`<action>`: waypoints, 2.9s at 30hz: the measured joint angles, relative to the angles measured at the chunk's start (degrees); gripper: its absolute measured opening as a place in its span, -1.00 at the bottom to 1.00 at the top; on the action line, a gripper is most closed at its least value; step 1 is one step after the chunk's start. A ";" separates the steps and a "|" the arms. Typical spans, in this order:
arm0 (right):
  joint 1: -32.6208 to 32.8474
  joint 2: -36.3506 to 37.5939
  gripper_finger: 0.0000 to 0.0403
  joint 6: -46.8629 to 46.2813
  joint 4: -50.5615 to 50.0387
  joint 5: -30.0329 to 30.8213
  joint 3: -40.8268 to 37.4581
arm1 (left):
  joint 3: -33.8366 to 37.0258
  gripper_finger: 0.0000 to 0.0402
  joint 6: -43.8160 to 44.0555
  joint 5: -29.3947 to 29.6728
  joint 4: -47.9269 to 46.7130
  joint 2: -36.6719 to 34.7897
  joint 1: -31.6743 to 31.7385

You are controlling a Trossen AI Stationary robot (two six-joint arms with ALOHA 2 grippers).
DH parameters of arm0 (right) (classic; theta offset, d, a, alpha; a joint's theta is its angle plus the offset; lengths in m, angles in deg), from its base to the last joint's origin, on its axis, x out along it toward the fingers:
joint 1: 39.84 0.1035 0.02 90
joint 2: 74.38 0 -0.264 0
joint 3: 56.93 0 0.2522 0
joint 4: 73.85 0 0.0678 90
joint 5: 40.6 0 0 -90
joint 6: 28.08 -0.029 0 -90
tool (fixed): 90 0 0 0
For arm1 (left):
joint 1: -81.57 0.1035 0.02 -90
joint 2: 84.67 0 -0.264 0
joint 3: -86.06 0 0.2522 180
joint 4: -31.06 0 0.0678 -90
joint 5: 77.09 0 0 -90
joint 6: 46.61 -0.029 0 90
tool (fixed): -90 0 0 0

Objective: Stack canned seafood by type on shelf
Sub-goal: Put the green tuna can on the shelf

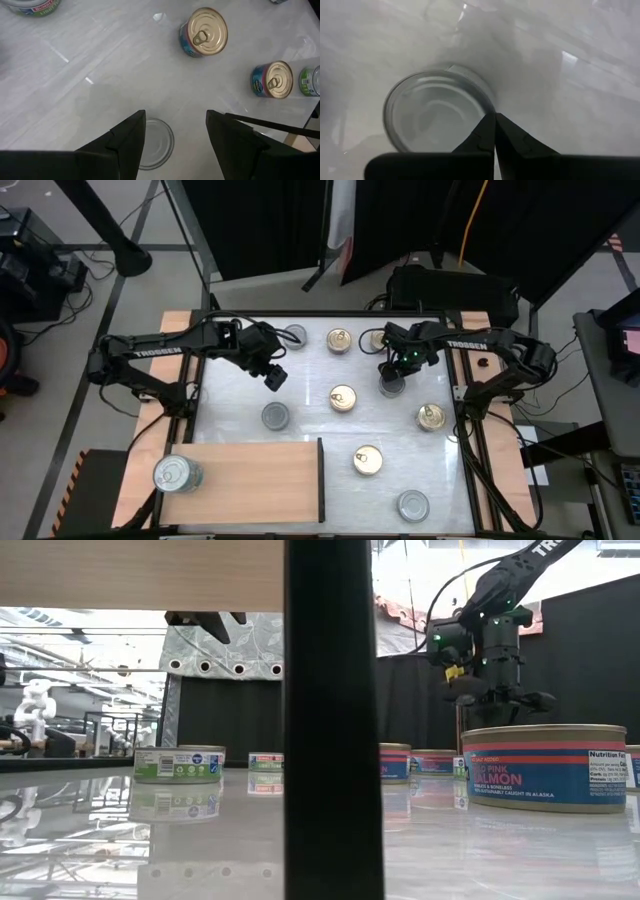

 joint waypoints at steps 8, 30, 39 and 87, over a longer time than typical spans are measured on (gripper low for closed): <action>0.01 -1.22 -1.00 0.54 0.07 1.13 0.20 | 0.00 0.07 0.02 0.00 0.01 0.00 0.00; -2.11 -6.35 -1.00 3.84 2.06 2.54 0.08 | 0.00 0.07 -0.29 -0.01 0.02 0.00 0.00; -5.88 -7.70 -1.00 5.78 4.60 2.60 0.31 | 0.00 0.07 -0.02 -0.02 0.00 -0.02 0.00; -5.09 -1.08 -1.00 -0.56 -2.61 -3.19 0.11 | 0.00 0.07 -3.04 -1.51 0.02 -0.02 0.16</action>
